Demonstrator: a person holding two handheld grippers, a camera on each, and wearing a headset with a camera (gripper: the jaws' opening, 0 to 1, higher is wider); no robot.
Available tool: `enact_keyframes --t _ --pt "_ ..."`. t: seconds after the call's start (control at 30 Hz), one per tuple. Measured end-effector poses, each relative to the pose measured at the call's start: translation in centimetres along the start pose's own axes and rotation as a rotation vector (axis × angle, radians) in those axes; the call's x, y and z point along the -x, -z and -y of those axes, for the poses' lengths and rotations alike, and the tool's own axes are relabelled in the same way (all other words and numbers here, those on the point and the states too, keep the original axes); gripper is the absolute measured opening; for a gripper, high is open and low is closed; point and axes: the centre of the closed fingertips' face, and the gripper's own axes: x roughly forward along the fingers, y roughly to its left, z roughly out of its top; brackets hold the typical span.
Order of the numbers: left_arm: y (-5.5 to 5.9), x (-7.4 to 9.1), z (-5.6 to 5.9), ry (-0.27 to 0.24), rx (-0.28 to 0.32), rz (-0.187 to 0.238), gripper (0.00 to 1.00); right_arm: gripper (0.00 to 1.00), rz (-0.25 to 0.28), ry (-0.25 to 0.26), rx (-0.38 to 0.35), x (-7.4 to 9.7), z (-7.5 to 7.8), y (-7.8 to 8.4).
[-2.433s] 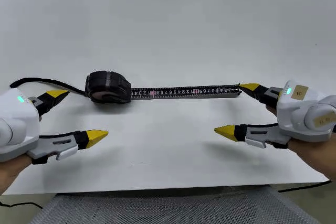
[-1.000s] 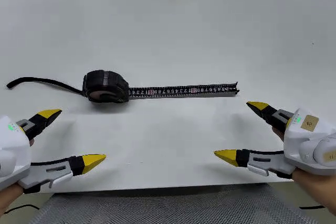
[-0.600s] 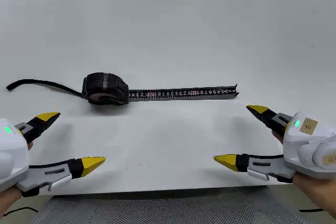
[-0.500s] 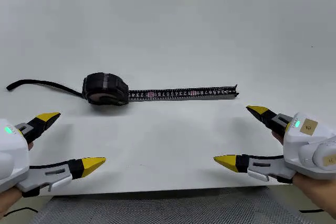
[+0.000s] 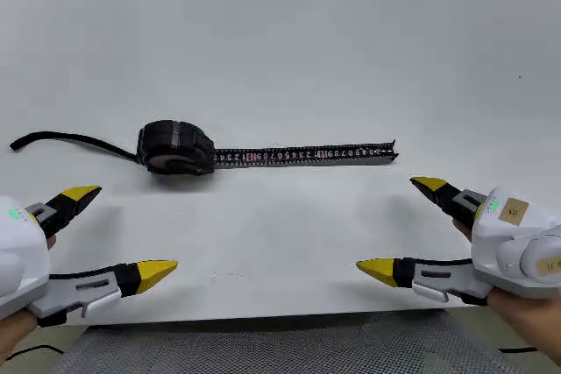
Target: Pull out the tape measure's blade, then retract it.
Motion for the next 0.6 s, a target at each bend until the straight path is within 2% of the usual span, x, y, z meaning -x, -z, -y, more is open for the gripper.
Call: enact_keyframes --t 0.23,0.4,0.6 --pt "0.0 0.0 -0.1 -0.005 0.005 0.003 0.82 0.82 0.0 0.001 0.002 0.0 -0.1 0.0" --pt "0.0 -0.6 0.2 -0.007 0.014 -0.015 0.82 0.82 0.001 0.002 0.007 0.0 0.1 -0.1" --pt "-0.7 -1.2 -0.1 -0.037 0.052 -0.005 0.82 0.81 0.0 0.001 0.01 0.0 0.1 -0.1"
